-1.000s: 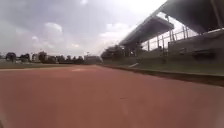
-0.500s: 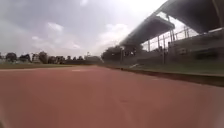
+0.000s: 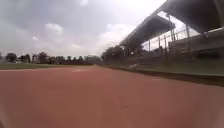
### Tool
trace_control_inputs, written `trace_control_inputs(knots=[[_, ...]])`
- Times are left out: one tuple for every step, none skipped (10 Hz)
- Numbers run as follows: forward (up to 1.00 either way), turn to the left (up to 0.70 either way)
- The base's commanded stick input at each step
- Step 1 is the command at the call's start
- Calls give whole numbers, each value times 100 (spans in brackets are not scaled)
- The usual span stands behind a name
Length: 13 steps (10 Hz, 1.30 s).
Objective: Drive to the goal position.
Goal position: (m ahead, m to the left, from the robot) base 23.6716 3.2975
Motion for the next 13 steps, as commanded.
trace_control_inputs(knots=[[45, 0], [45, 0], [45, 0], [45, 0], [45, 0], [45, 0], [45, 0], [45, 0], [45, 0], [45, 0], [45, 0], [45, 0], [45, 0]])
